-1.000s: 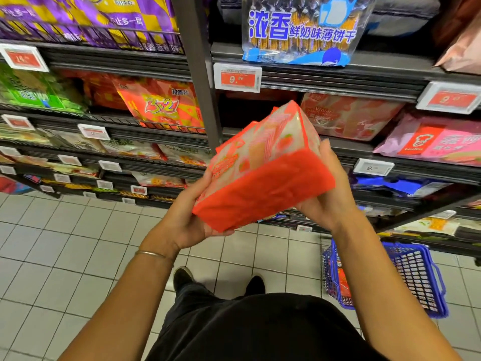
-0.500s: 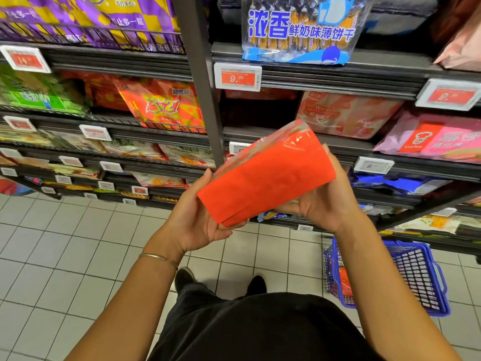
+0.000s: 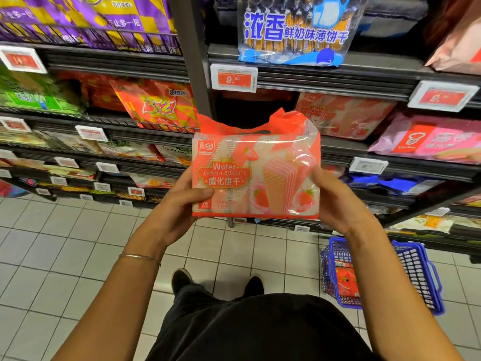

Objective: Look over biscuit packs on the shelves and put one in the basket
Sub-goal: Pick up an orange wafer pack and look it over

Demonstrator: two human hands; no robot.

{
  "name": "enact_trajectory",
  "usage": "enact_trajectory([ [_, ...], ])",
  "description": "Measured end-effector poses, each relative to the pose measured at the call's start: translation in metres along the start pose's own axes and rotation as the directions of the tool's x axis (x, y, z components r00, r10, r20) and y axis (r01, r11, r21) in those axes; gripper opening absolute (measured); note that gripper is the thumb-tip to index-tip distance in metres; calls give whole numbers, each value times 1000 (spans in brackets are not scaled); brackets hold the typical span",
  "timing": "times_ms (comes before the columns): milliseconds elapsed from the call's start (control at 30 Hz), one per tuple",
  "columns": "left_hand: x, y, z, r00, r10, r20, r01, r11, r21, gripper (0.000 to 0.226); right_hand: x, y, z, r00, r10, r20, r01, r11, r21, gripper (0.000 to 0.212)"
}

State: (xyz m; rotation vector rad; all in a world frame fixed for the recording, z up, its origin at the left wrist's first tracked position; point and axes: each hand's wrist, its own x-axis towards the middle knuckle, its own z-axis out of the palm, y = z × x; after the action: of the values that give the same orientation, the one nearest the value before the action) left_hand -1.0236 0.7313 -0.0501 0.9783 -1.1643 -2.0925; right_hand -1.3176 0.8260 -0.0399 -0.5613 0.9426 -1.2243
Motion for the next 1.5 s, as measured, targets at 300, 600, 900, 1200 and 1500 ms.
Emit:
enact_trajectory([
  [300, 1, 0, 3, 1000, 24, -1, -24, 1000, 19, 71, 3, 6, -4, 998, -11, -58, 11, 1000, -12, 85],
  [600, 0, 3, 7, 999, 26, -19, -25, 999, 42, 69, 5, 7, -5, 999, 13, -48, -12, 1000, 13, 64],
  [900, -1, 3, 8, 999, -32, -38, 35, 996, 86, 57, 4, 7, -1, 998, 36, -49, -36, 999, 16, 60],
  [1200, 3, 2, 5, 987, -135, -83, 140, 988, 63, 49, 10, 8, -5, 980, 110, -166, -107, 994, 27, 36],
  [1500, 7, 6, 9, 948, -278, -156, 286, 958, 35, 49, 18, 14, -11, 962, 180, -205, -173, 984, 49, 41],
])
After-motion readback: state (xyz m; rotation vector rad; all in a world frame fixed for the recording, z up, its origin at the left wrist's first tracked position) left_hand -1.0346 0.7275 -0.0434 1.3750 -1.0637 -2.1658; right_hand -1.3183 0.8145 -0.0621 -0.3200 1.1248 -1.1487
